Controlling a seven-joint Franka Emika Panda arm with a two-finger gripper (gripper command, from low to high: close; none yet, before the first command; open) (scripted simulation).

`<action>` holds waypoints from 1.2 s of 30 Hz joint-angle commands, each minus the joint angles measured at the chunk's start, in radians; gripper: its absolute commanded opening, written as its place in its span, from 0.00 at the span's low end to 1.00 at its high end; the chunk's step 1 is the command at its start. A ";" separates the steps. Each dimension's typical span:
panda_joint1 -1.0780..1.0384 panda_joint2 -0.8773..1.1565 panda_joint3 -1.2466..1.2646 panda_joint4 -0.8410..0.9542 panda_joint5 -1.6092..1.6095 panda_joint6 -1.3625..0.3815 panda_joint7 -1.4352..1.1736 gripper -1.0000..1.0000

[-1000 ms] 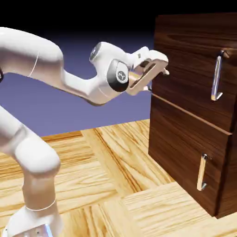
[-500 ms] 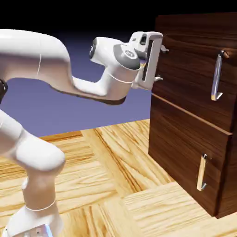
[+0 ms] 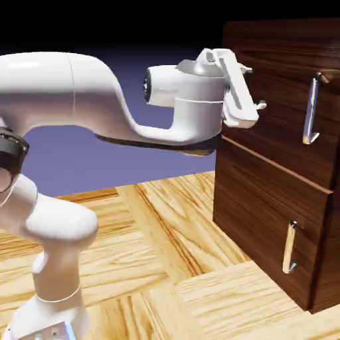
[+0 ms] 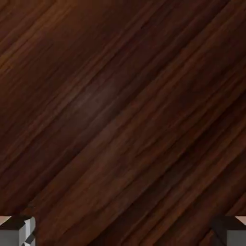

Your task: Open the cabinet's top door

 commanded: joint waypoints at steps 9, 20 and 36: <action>0.139 -0.031 -0.154 0.107 -0.391 0.007 -0.124 0.50; 0.366 -0.014 -0.348 0.272 -0.625 0.005 -0.194 0.50; -0.009 0.053 -0.070 0.037 -0.498 -0.126 -0.162 0.00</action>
